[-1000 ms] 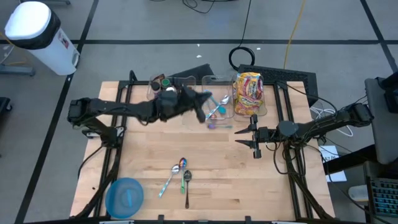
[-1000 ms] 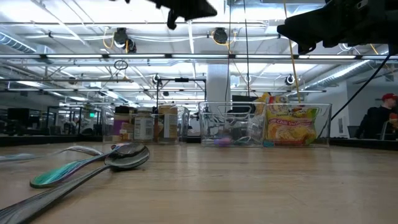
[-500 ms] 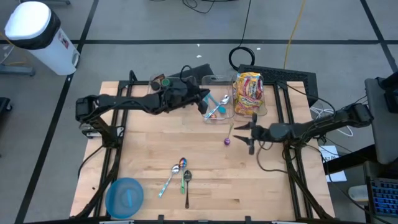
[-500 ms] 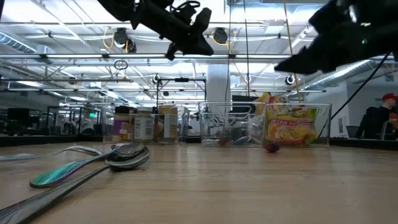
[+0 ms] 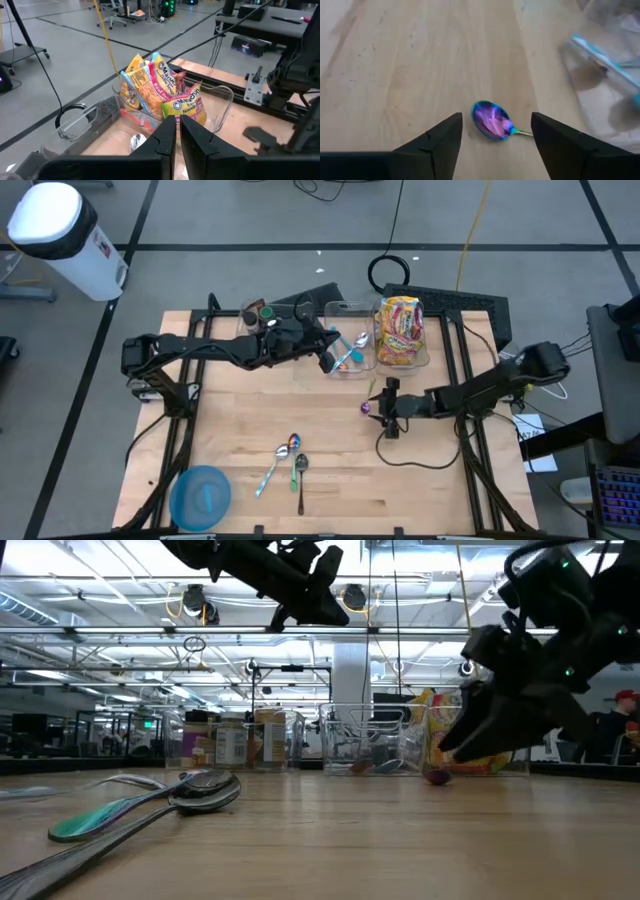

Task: Pick & Place Food Item
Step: Put the purple spoon into the middle transparent bin

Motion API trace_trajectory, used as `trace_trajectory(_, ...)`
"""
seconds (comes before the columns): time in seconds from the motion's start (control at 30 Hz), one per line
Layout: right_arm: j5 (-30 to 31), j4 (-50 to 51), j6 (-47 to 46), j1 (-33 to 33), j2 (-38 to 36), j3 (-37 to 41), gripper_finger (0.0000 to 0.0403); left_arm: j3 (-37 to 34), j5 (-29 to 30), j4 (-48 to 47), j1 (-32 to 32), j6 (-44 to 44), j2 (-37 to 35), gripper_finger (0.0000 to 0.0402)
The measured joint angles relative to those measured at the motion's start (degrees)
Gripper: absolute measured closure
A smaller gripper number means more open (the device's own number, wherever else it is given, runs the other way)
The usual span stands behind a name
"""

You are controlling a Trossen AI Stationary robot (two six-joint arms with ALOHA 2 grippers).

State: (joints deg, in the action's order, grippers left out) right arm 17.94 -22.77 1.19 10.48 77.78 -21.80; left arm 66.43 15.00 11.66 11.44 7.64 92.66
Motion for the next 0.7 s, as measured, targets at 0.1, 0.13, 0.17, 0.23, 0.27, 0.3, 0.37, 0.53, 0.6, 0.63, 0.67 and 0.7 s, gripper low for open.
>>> trace_trajectory(0.1, -0.2, -5.2, -0.1, 0.0, 4.7, 0.0, 0.0191, 0.0, 0.0, 0.0, 0.0, 0.0, 0.0, 0.0373)
trace_trajectory(0.13, -0.2, -6.7, -0.1, 0.0, 6.1, 0.0, 0.0195, 0.0, 0.0, 0.0, 0.0, 0.0, 0.0, 0.0373)
trace_trajectory(0.17, -0.2, -8.0, -0.1, 0.0, 7.3, 0.0, 0.0199, 0.0, 0.0, 0.0, 0.0, 0.0, 0.0, 0.0373)
trace_trajectory(0.23, -0.1, -10.2, -0.1, 0.0, 9.7, -0.1, 0.0206, 0.0, 0.0, 0.0, 0.0, 0.0, 0.0, 0.0373)
trace_trajectory(0.27, 0.1, -10.4, -0.1, 0.0, 10.5, -0.1, 0.0208, 0.0, 0.0, 0.0, 0.0, 0.0, 0.0, 0.0373)
trace_trajectory(0.3, 0.1, -10.4, -0.1, -0.2, 11.2, -0.1, 0.0211, 0.0, 0.0, 0.0, 0.0, 0.0, 0.0, 0.0373)
trace_trajectory(0.37, 0.0, -10.9, -1.5, -0.8, 12.6, -0.3, 0.0219, 0.0, 0.0, 0.0, 0.0, 0.0, 0.0, 0.0373)
trace_trajectory(0.53, -0.3, -11.1, -4.9, -2.5, 14.1, -0.6, 0.0262, 0.0, 0.0, -1.1, 0.0, 0.0, 0.0, 0.0373)
trace_trajectory(0.6, -0.6, -10.9, -5.1, -2.6, 14.2, -0.6, 0.029, 0.0, 0.0, -2.2, 0.0, 0.2, 0.0, 0.0373)
trace_trajectory(0.63, -0.6, -10.9, -5.0, -2.6, 14.2, -0.6, 0.0305, 0.0, 0.0, -3.0, -0.1, 0.4, 0.0, 0.0373)
trace_trajectory(0.67, -0.3, -10.8, -4.7, -2.6, 14.2, -0.6, 0.0321, 0.0, 0.0, -3.6, -0.2, 0.4, 0.0, 0.0373)
trace_trajectory(0.7, 0.1, -10.8, -4.5, -2.6, 14.2, -0.6, 0.0338, 0.0, 0.0, -4.1, -0.4, 0.4, 0.0, 0.0373)
